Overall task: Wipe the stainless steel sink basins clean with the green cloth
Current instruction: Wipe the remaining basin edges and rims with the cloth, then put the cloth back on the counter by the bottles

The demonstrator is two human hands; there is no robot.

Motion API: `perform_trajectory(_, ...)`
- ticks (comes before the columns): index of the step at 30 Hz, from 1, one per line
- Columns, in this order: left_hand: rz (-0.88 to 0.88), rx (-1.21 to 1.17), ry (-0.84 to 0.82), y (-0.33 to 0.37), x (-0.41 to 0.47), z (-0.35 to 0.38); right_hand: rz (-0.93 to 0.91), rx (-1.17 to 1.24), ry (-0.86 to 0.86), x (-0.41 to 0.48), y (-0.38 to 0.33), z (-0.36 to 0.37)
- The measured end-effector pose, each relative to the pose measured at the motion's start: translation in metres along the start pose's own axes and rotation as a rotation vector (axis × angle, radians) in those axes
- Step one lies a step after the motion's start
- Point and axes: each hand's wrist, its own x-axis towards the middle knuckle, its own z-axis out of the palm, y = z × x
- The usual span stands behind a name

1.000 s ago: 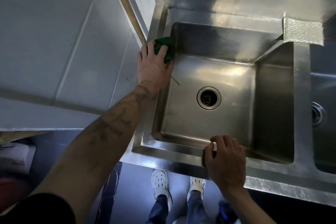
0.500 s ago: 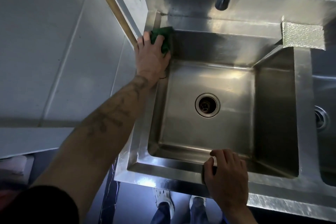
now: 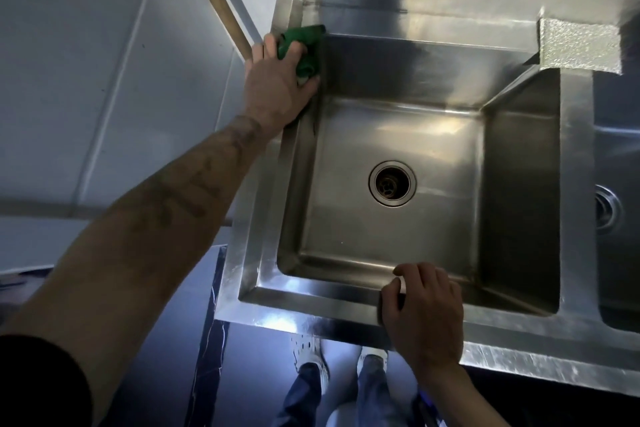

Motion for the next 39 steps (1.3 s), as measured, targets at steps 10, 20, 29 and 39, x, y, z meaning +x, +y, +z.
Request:
perform_trajectory(10, -0.124, 0.007, -0.012, 0.002, -0.208, -0.007, 0.020, 0.043, -0.073, -0.003, 0.002, -0.001)
perform_trajectory(20, -0.307, 0.124, -0.027, 0.045, -0.329, -0.014, 0.046, 0.184, -0.137, -0.012, 0.008, -0.022)
perform_trajectory(29, -0.134, -0.098, -0.419, 0.157, -0.333, -0.040, 0.098, 0.203, -0.204, -0.034, 0.056, -0.090)
perform_trajectory(39, 0.410, -0.108, -0.543, 0.293, -0.268, -0.108, 0.348, 0.152, -0.300, -0.053, 0.141, -0.194)
